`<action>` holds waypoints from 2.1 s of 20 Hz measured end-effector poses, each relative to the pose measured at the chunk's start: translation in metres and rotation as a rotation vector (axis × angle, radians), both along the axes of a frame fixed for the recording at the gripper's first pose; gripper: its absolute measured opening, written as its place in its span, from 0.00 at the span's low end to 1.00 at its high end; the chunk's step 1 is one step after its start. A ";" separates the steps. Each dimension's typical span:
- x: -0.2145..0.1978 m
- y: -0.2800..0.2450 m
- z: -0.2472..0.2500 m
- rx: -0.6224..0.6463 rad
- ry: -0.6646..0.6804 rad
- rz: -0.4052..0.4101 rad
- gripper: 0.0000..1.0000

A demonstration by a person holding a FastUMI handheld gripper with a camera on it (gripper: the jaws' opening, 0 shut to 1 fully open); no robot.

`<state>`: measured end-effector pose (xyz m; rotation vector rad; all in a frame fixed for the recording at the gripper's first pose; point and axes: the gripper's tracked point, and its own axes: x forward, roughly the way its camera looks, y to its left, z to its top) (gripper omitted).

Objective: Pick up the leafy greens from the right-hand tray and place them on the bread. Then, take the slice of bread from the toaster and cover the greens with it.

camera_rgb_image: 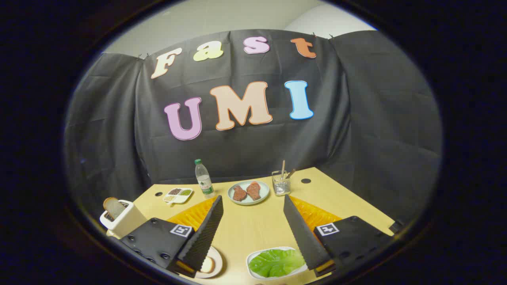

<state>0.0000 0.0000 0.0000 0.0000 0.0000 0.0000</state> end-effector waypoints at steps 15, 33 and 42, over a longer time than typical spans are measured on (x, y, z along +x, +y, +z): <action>0.001 -0.017 -0.019 -0.048 0.081 0.028 0.98; 0.031 -0.156 -0.137 -0.001 0.445 0.004 0.97; 0.031 -0.152 -0.236 -0.033 0.684 0.081 0.96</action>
